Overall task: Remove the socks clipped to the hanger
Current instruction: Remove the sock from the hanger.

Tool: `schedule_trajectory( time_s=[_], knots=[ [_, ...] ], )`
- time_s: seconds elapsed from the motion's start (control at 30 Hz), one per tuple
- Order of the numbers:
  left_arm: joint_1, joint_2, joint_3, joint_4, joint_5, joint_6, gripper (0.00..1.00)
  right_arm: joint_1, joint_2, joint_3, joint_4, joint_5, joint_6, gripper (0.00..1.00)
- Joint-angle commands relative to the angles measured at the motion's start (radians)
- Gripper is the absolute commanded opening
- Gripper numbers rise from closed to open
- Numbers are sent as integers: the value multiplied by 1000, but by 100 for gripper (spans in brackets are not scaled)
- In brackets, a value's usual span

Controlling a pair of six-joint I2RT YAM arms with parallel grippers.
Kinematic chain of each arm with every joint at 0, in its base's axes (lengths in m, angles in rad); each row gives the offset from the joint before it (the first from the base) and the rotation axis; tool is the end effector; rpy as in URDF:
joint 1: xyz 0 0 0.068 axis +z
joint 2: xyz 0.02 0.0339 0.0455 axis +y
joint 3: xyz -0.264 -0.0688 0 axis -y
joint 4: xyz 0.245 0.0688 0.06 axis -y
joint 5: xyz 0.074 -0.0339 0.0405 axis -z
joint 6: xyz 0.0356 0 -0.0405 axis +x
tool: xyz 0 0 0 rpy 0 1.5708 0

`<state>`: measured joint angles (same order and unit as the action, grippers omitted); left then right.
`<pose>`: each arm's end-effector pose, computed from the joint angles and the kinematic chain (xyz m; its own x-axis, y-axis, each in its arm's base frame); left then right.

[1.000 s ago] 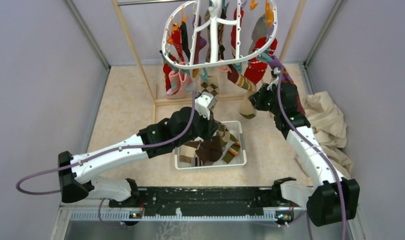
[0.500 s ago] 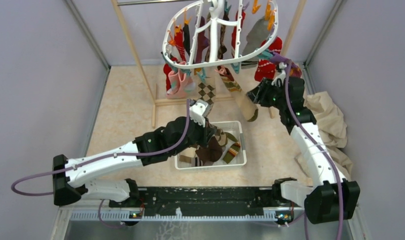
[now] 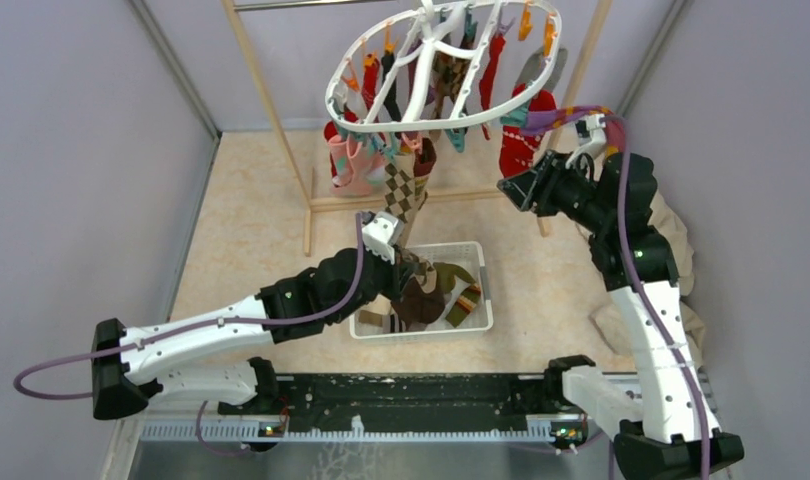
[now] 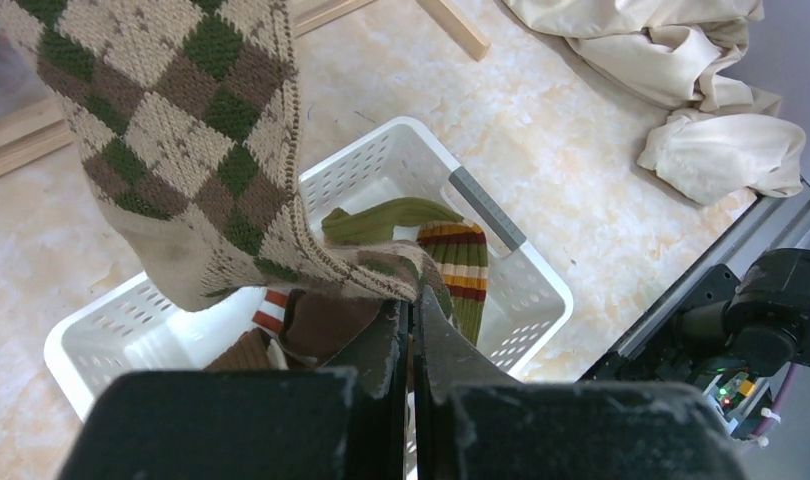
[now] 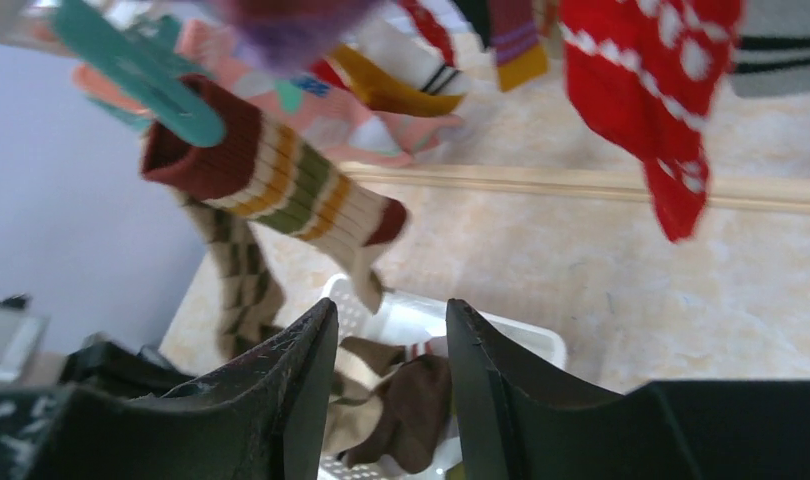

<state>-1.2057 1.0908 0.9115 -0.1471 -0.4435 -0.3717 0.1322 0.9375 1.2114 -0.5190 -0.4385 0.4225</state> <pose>0.1037 -0.2285 0.3290 -0.3604 0.0240 -0.9325 0.6093 0.7630 -0.2158 0.1828 0.0396 0.4246 -0.4357 0.3166 -0.8426 -0.3826 0.7822 0.4918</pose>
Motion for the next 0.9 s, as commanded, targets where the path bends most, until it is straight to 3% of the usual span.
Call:
schedule_trajectory(
  time_s=[0.0,0.37,0.87],
  knots=[
    [-6,-10,-2,59,-19,30,0,80,-28,97,0,-94,14,44],
    [-8,-5,6,54,-16,30,0,473,132,371,-37,92,-32,39],
    [-20,-20,-11,41,-33,22,0,817,404,605,-31,338,-63,38]
  ],
)
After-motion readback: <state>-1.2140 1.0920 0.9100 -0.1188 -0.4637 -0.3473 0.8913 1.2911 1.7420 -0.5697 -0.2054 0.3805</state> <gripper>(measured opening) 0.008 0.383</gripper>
